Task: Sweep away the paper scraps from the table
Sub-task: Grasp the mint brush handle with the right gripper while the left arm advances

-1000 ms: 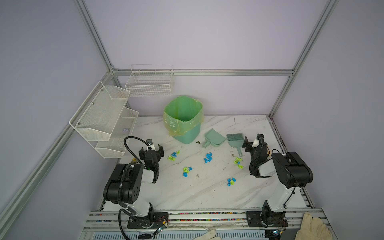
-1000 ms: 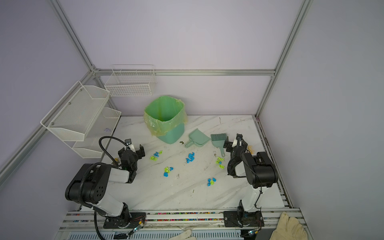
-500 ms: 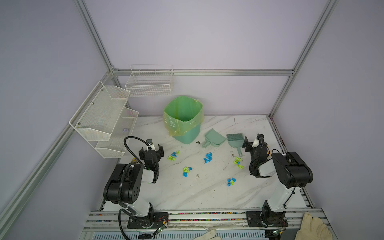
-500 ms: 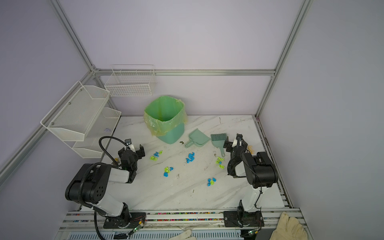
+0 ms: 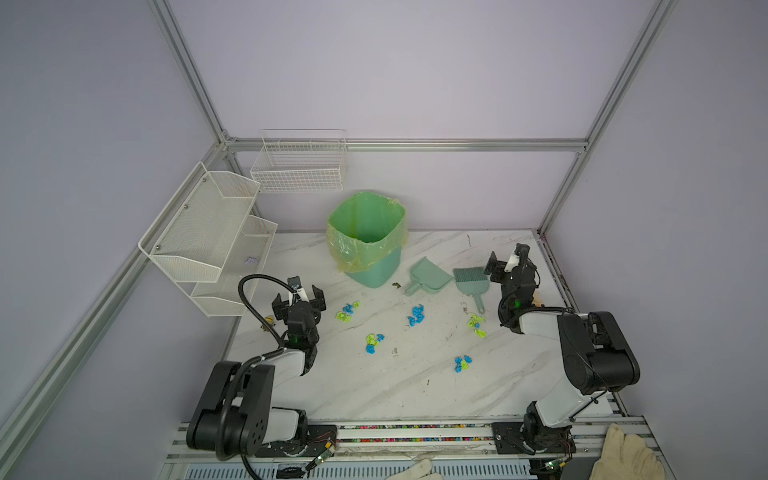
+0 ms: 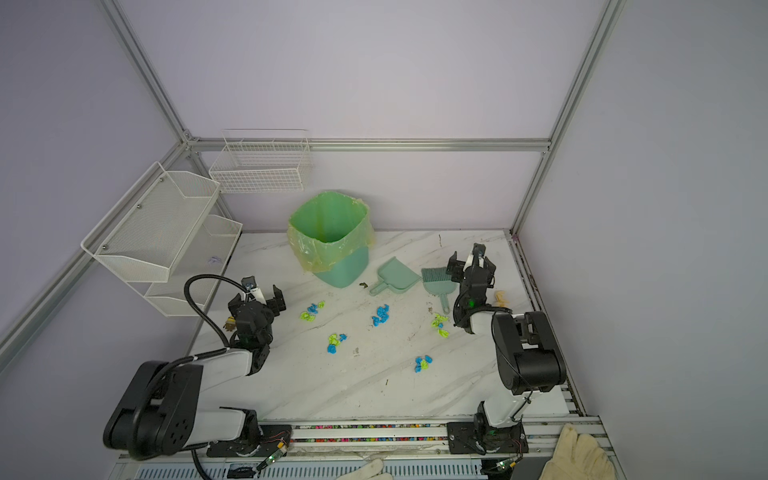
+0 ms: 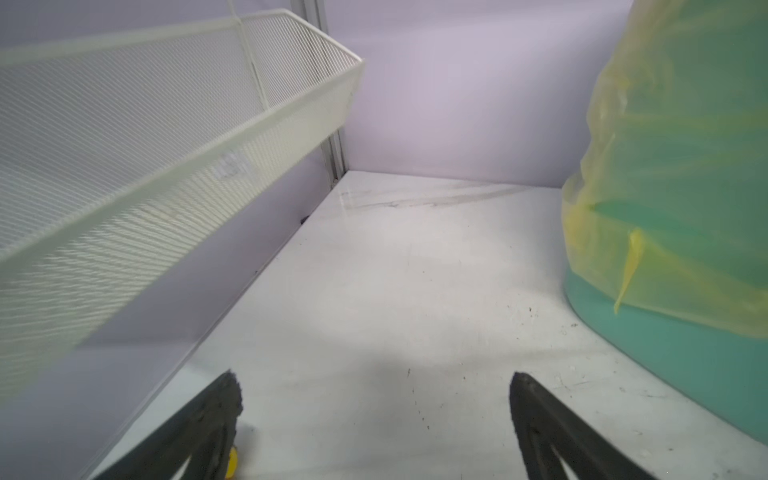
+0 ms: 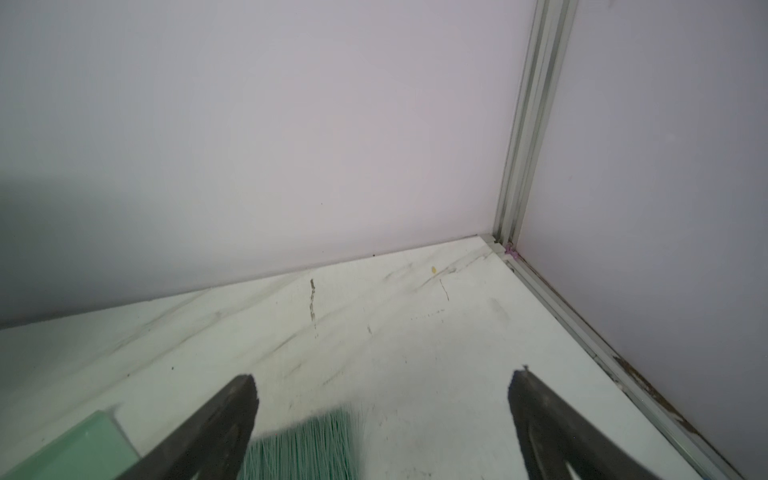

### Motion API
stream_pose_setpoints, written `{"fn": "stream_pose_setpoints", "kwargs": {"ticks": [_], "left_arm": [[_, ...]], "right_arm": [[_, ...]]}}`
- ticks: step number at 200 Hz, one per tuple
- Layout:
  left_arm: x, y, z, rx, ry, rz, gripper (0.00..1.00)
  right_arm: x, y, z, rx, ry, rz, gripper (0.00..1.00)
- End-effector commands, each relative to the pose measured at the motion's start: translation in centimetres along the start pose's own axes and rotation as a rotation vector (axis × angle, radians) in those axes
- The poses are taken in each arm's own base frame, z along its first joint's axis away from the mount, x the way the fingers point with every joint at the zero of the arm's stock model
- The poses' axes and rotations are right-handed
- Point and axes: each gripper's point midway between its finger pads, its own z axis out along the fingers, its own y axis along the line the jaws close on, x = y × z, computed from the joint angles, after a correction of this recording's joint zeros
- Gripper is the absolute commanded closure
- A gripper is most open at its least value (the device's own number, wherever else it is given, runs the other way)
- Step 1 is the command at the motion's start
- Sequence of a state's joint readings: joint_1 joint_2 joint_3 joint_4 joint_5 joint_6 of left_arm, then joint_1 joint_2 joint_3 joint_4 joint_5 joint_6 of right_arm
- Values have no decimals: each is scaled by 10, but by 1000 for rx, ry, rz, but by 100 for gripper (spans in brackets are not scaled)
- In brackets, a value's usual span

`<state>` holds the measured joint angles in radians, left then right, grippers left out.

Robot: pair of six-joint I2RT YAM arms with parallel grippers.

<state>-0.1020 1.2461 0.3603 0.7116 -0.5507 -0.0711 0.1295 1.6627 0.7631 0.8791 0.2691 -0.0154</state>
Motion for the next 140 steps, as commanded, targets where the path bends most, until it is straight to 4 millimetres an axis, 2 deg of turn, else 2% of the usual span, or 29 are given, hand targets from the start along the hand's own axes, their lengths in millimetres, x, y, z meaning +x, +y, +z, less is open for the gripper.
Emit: {"fn": "stream_pose_setpoints", "kwargs": {"ticks": [1,25,44,78,113,140], "left_arm": [[-28,-3,-1,-8,28,-57,0],[-40,-38,-10,129,56,4,0],[-58,-73,-29,226,51,17,0],[-83,-138,-86,487,33,22,0],[-103,-180,-147,745,93,-64,0],[-98,-204,-180,859,138,-73,0]], "right_arm": [[20,6,11,70,175,-68,3],[32,21,19,73,314,-120,3],[49,31,16,34,431,-115,3],[70,46,-3,-63,581,-60,3],[102,49,-25,-92,739,-78,3],[118,42,-42,-77,807,-94,3]]}}
